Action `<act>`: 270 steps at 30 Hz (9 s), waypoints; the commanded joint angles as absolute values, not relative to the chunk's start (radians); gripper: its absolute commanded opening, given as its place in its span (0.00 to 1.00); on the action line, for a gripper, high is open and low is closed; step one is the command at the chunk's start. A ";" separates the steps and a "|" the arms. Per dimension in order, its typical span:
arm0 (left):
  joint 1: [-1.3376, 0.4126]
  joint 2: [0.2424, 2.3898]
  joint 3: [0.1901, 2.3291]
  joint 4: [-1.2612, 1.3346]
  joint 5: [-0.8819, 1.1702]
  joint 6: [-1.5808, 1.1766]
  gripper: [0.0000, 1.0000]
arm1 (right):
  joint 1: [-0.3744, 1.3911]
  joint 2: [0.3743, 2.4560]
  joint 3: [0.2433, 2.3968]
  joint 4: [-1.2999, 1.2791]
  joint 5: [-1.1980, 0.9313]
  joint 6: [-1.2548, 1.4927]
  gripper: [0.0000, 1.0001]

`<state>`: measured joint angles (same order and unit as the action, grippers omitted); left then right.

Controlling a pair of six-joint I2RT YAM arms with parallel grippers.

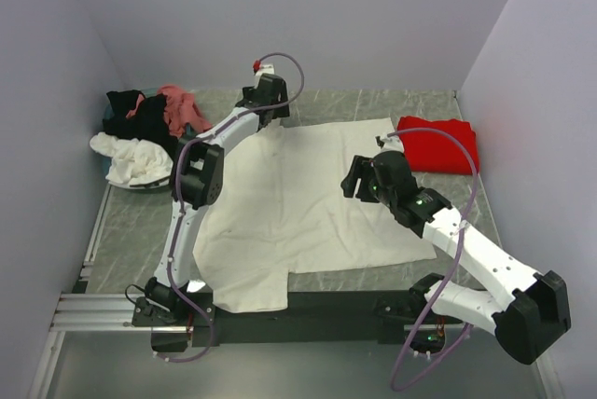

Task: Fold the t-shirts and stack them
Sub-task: Flatten the tshirt out

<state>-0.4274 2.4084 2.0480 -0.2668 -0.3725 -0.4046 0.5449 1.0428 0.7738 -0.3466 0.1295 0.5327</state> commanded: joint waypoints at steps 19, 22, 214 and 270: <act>-0.423 2.491 2.120 -0.270 -0.345 -0.298 0.81 | 0.538 1.043 0.756 -0.288 0.110 0.532 0.72; -0.423 2.496 2.115 -0.256 -0.344 -0.282 0.70 | 0.538 1.057 0.756 -0.282 0.106 0.534 0.72; -0.218 2.516 2.003 -0.044 0.003 -0.637 0.87 | 0.538 1.279 0.772 -0.224 0.087 0.531 0.71; -0.367 2.108 1.434 -0.112 -0.110 -0.540 0.88 | 0.250 2.121 1.609 -0.571 0.236 0.334 0.70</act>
<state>-0.3691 2.0644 1.3827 -0.0830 -0.1024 -0.5621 0.2565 2.1086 1.5436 -0.5198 0.2070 0.3588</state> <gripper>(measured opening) 0.883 0.698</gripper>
